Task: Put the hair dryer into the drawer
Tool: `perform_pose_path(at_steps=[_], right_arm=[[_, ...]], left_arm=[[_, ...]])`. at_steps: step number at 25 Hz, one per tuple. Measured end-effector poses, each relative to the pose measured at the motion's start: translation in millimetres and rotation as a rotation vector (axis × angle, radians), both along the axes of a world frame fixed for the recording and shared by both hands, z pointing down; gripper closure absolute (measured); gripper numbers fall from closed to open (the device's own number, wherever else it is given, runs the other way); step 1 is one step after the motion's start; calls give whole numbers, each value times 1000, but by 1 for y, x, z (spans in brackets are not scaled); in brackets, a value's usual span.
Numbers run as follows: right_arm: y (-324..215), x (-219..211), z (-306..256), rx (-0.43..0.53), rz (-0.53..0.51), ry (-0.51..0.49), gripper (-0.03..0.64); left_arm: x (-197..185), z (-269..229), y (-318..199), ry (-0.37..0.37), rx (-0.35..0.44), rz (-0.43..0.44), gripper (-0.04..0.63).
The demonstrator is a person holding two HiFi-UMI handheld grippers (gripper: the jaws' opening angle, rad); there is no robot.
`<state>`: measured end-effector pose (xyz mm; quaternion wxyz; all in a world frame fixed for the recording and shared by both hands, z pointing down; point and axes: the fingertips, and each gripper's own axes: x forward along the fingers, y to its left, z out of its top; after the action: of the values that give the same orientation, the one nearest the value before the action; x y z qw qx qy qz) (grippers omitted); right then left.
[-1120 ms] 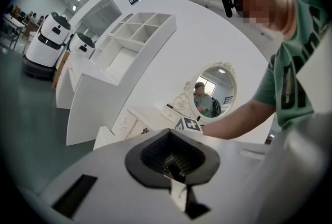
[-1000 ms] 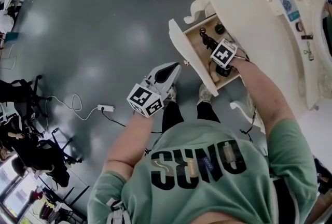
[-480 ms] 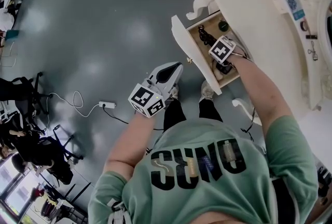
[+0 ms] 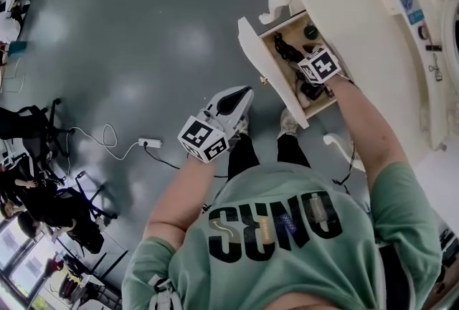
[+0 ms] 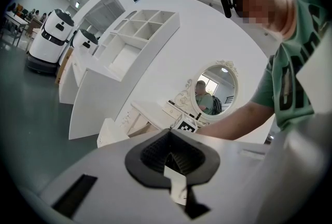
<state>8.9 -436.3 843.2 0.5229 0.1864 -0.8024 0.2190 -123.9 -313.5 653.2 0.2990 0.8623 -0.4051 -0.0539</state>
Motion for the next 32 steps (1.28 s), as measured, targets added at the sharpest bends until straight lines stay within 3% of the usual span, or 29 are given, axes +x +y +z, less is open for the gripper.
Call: perform_pose_path(at_steps=[4,8,14,27,32], right_arm=[[-8,-6,-49,67,103,-198,319],[4,4,-104,82,168,-365,366],[12,36,-199,173,255,-545,426],[45,118,-398,486,324,-763,595],[67,137,-452,600,338,-831,621]], left_arm=[[1,-8,0,-7,7,7,586],[6,-30,-2,-11,29,16,586],[19,-88,-9,-23,95,27,586],[47,-222,6,-83,294,77,586],[49,-253,10,-81,349,83,586]])
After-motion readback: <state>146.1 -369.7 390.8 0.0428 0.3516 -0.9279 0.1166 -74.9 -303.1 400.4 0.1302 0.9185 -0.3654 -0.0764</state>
